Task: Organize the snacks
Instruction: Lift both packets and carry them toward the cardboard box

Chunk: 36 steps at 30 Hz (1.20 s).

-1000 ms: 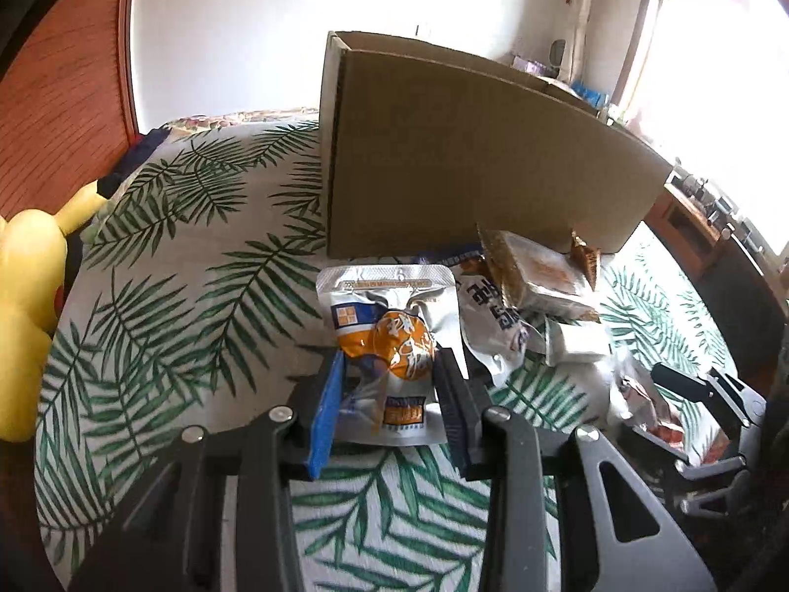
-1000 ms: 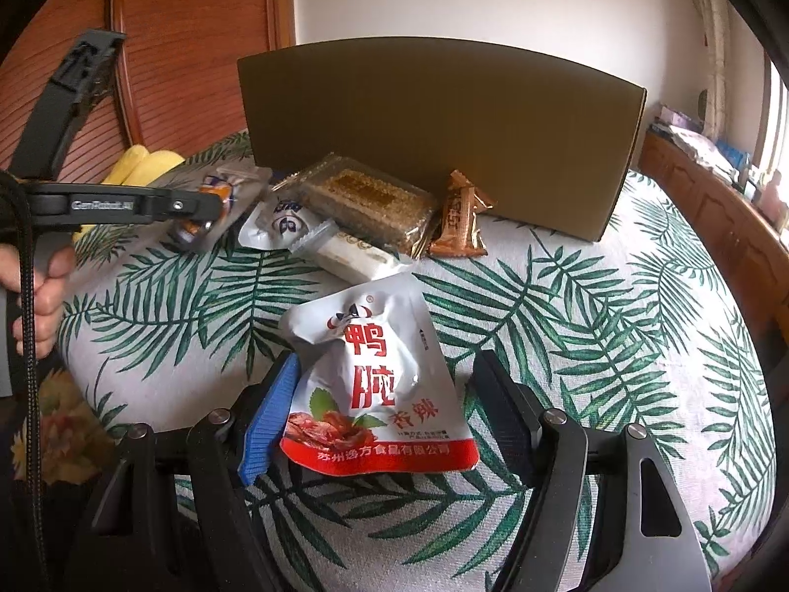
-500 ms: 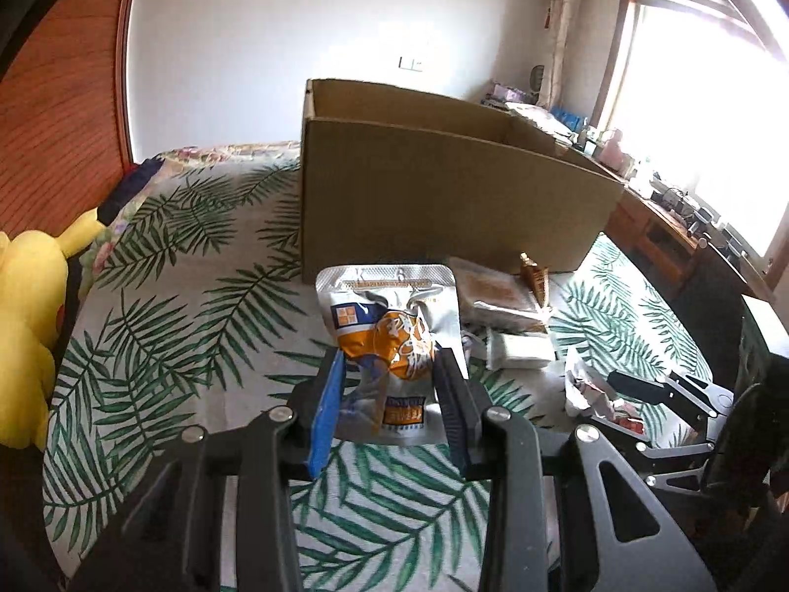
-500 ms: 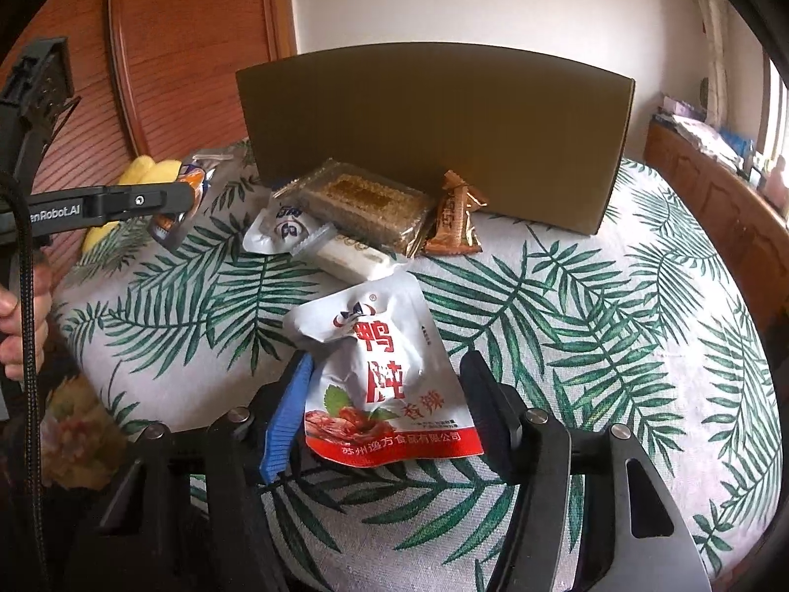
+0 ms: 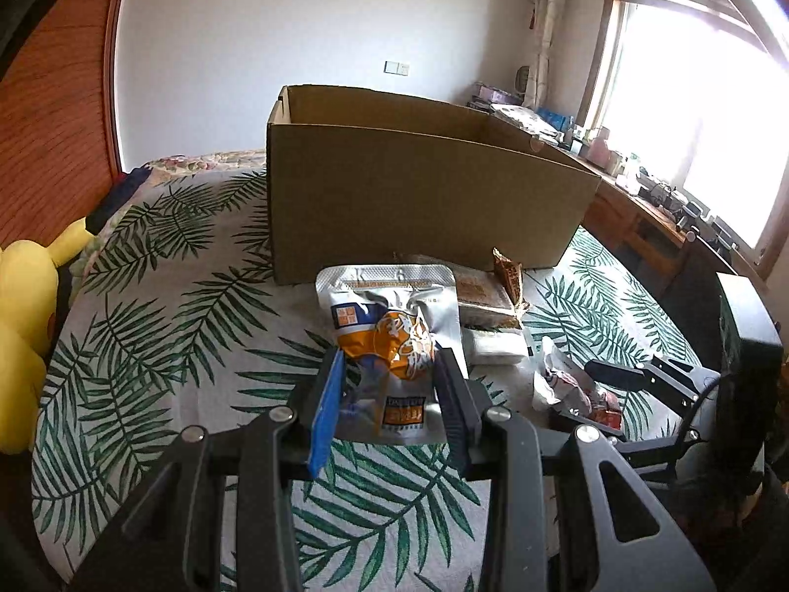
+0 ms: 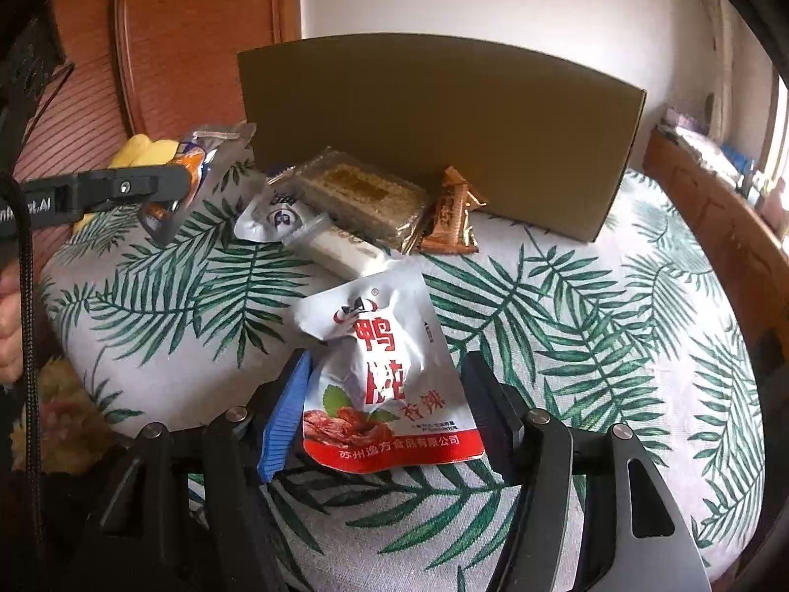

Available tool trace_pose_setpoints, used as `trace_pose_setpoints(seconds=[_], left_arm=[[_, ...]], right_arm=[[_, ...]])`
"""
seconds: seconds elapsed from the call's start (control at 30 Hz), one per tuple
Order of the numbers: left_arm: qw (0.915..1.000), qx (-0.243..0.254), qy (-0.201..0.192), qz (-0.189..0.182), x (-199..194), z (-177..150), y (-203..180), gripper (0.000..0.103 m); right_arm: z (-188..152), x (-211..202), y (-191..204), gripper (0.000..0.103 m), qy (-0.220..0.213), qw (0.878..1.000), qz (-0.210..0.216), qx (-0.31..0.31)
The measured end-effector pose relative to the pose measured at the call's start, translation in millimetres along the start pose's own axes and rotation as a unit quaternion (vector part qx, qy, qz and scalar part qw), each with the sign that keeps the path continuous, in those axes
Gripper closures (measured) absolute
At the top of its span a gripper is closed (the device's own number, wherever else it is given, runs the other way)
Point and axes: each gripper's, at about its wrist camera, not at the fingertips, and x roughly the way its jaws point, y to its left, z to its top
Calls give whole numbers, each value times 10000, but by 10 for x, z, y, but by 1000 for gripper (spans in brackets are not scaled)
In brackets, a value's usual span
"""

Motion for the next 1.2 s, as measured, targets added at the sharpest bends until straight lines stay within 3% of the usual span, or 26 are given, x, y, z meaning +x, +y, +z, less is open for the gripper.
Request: trace_pose_setpoints(seconds=[0.33, 0.5, 0.87, 1.2], left_arm=[[10000, 19, -52, -49, -57, -16, -2, 68], [9999, -16, -98, -115, -74, -26, -32, 68], [9996, 103, -110, -220, -73, 14, -186, 68], [9991, 177, -292, -268, -107, 310, -241, 68]], right_arm=[[192, 141, 25, 33, 270, 9995, 81, -119], [205, 109, -53, 45, 358, 9989, 295, -77], [98, -137, -341, 48, -97, 9977, 506, 440], [345, -501, -538, 47, -498, 9971, 392, 416]])
